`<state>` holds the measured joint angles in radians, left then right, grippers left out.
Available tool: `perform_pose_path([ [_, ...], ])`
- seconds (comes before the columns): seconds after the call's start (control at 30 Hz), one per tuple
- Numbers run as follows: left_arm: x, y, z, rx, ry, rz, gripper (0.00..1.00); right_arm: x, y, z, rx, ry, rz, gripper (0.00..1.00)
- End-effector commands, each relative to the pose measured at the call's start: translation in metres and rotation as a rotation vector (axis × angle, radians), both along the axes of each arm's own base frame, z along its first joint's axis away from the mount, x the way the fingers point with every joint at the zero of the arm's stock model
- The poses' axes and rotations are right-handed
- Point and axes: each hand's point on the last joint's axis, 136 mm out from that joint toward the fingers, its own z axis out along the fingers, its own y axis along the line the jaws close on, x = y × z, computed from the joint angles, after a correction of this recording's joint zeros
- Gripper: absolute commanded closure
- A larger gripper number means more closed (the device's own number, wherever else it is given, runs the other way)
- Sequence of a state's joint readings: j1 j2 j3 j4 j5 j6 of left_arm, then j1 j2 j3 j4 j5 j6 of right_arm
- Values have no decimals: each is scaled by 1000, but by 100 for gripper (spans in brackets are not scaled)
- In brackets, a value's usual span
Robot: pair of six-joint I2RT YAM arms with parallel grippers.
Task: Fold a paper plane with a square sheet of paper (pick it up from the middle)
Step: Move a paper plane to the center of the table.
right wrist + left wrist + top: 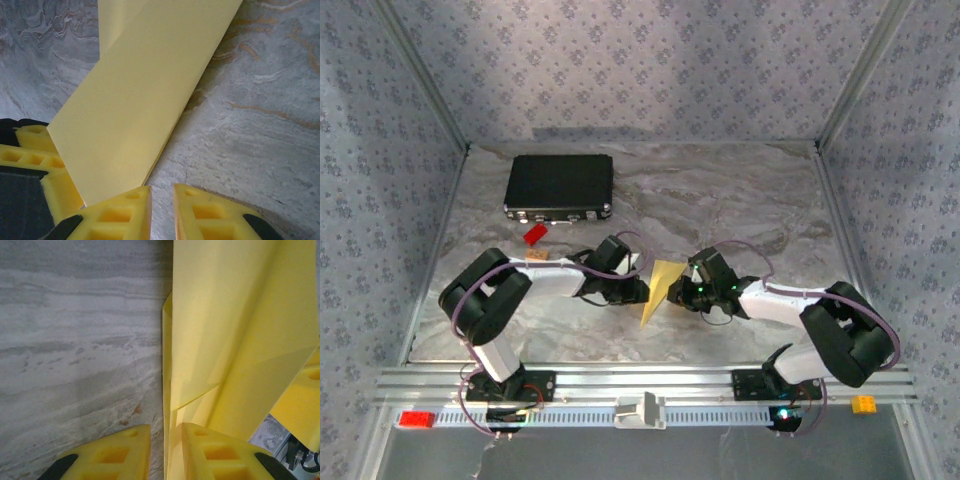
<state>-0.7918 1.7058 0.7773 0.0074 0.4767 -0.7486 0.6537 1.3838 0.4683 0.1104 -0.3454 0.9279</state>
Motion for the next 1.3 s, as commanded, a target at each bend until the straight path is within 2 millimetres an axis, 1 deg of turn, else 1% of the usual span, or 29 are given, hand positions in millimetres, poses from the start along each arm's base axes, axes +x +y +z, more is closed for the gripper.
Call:
perform_pose_path([
  [0.0, -2, -18, 9, -63, -10, -60, 78, -4, 3, -1, 14, 13, 12, 82],
  [0.73, -9, -31, 6, -94, 24, -90, 77, -9, 5, -4, 32, 20, 23, 82],
  [0.9, -10, -35, 10, -105, 20, -95, 81, -10, 4, -6, 34, 22, 19, 82],
  [1.03, -9, -38, 19, -119, -1, -91, 90, -9, 1, -5, 27, 14, 6, 82],
  [1.17, -3, -32, 33, -83, -61, -54, 93, -5, -7, 2, 5, -8, -22, 82],
  [1.27, 7, -14, 39, 67, -150, 16, 93, -2, -18, 9, -37, -32, -57, 81],
])
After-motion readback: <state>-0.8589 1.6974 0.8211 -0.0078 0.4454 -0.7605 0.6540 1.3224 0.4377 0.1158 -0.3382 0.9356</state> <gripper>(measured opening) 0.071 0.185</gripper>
